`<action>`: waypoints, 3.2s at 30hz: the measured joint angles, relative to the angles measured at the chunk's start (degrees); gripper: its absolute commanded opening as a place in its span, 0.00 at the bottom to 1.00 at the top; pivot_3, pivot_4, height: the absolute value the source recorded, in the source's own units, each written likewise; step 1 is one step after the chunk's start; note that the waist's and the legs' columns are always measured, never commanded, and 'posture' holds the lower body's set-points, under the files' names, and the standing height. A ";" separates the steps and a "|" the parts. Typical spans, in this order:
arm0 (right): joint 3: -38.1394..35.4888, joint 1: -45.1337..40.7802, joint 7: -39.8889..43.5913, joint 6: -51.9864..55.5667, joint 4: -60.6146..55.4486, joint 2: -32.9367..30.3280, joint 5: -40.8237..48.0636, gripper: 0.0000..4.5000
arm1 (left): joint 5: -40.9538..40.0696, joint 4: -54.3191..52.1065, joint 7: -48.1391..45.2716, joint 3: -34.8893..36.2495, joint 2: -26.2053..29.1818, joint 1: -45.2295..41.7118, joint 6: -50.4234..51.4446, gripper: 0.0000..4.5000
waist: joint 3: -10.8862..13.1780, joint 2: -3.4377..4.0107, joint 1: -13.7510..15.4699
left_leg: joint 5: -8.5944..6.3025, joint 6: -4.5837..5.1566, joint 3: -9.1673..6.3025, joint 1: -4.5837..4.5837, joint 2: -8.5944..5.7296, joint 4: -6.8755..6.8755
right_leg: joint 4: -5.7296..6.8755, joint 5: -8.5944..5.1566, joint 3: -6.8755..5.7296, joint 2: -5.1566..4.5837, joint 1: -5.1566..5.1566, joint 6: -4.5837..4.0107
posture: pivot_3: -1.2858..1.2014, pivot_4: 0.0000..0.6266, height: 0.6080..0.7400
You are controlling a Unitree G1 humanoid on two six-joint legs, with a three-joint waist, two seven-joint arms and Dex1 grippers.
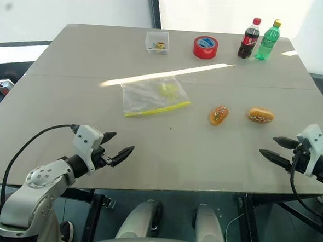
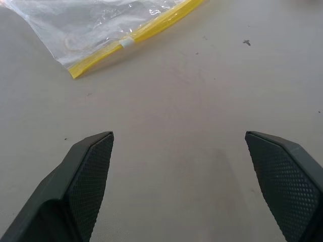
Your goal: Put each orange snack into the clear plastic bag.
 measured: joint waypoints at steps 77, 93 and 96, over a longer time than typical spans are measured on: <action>32.52 -24.49 -20.15 0.06 -16.02 16.94 -15.20 0.84 | -9.53 49.72 2.63 4.78 -12.01 -46.75 22.12 0.01 | -0.31 0.18 1.18 | 0.01 -0.01 -0.36 -0.03 -0.30 0.10 | 0.05 0.16 -0.28 0.01 0.16 0.24 | 0.52 0.24 1.00; 42.22 -31.27 -27.82 -27.84 9.40 20.52 -39.21 0.73 | -21.32 27.51 12.35 11.92 -16.84 -36.49 45.46 0.00 | -0.19 -0.01 -0.40 | 0.05 -0.09 -0.44 0.00 -0.25 0.00 | 0.11 0.17 -0.17 0.03 0.02 0.22 | 0.52 0.24 1.00; 42.17 -31.24 -27.08 -27.87 9.76 21.02 -38.86 0.46 | -21.36 27.33 12.79 11.94 -16.90 -36.47 45.39 0.00 | -0.18 -0.01 -0.35 | 0.05 -0.10 -0.45 0.00 -0.25 0.00 | 0.11 0.17 -0.16 0.03 0.01 0.21 | 0.52 0.24 1.00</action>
